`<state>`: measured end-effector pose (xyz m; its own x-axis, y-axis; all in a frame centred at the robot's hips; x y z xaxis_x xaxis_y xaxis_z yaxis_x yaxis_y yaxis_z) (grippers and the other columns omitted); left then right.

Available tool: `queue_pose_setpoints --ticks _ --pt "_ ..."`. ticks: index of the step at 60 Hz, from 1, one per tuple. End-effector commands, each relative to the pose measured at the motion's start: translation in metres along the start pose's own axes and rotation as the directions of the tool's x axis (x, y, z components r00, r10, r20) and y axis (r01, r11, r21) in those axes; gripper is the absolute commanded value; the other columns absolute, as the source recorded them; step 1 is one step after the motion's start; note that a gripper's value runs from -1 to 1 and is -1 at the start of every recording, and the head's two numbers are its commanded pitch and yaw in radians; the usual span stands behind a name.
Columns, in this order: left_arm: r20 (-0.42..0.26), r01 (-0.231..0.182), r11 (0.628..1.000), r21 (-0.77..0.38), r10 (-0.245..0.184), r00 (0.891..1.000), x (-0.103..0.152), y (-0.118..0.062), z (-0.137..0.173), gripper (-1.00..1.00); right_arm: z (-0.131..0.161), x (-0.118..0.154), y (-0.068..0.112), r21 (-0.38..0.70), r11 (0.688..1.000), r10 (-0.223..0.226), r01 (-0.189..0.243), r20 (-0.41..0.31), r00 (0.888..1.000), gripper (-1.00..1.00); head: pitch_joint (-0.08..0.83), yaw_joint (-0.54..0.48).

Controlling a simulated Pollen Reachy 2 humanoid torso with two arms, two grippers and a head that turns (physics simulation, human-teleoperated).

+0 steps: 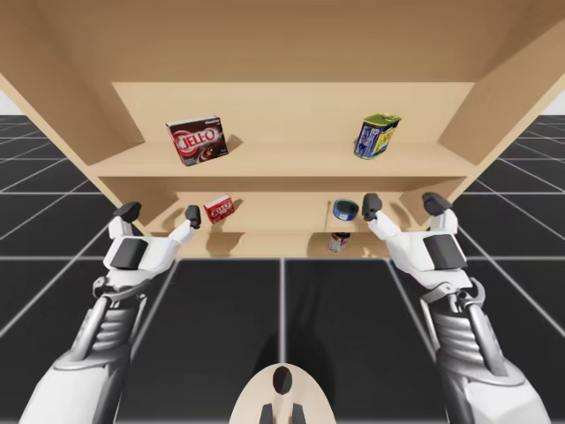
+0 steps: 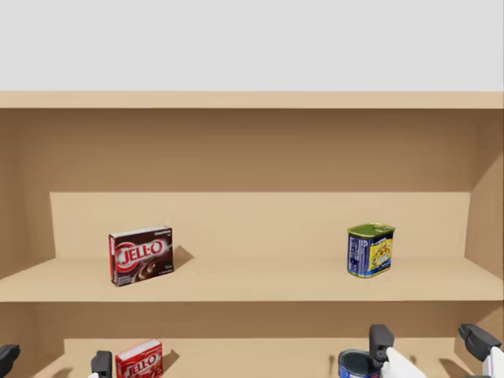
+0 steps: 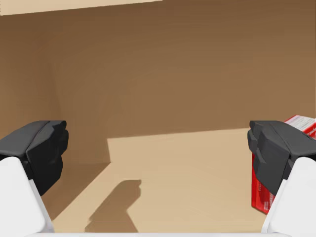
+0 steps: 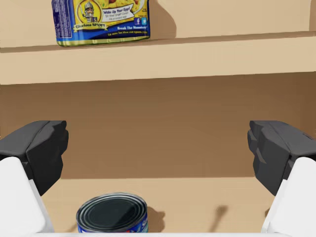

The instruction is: Retrieve the soup can from the shelves.

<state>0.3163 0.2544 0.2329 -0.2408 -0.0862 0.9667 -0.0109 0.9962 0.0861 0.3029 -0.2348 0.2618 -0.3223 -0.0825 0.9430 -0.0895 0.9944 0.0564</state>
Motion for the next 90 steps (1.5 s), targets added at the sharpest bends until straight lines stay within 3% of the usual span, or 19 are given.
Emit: queue_pose_setpoints --ticks 1,10,36,54,68,79,84,89,90 --pt "0.008 0.006 1.0 0.002 -0.006 1.0 0.0 0.0 0.001 -1.0 0.003 -0.001 0.004 -0.039 0.999 -0.016 0.016 0.009 1.0 -1.0 -0.003 -0.01" --pt "0.009 0.005 1.0 0.004 -0.005 1.0 0.0 0.0 0.001 -1.0 0.001 0.002 0.002 -0.013 1.0 -0.023 0.022 -0.004 1.0 -1.0 0.036 -0.01" --pt "0.011 0.009 1.0 0.001 -0.009 1.0 0.001 0.0 0.001 -1.0 -0.002 -0.002 0.002 -0.012 1.0 -0.009 0.008 -0.015 1.0 -1.0 0.343 -0.04" --pt "0.013 0.008 1.0 -0.001 -0.008 1.0 0.001 0.0 0.0 -1.0 -0.002 -0.003 0.002 -0.015 1.0 0.008 -0.008 -0.011 1.0 -1.0 0.52 -0.2" --pt "0.015 0.004 1.0 -0.002 -0.004 1.0 0.001 -0.001 0.0 -1.0 -0.001 -0.002 0.004 -0.007 1.0 0.007 -0.007 -0.015 1.0 -1.0 0.582 -0.26" --pt "0.012 0.002 1.0 0.001 -0.002 1.0 0.001 -0.001 0.0 -1.0 0.016 0.02 0.014 -0.003 1.0 -0.012 0.012 -0.043 0.999 -1.0 0.581 -0.24" --pt "0.009 0.0 1.0 0.003 0.0 1.0 0.001 -0.001 0.001 -1.0 0.036 0.036 0.023 0.041 0.997 -0.065 0.069 -0.084 0.994 -1.0 0.578 -0.24" --pt "0.008 -0.002 1.0 0.003 0.002 1.0 0.001 0.0 0.001 -1.0 0.053 0.043 0.031 0.046 0.998 -0.047 0.05 -0.078 0.996 -1.0 0.581 -0.25" --pt "0.008 -0.003 1.0 0.002 0.003 1.0 0.001 0.0 0.001 -1.0 0.06 0.044 0.034 0.042 0.999 -0.017 0.02 -0.078 0.997 -1.0 0.582 -0.26"
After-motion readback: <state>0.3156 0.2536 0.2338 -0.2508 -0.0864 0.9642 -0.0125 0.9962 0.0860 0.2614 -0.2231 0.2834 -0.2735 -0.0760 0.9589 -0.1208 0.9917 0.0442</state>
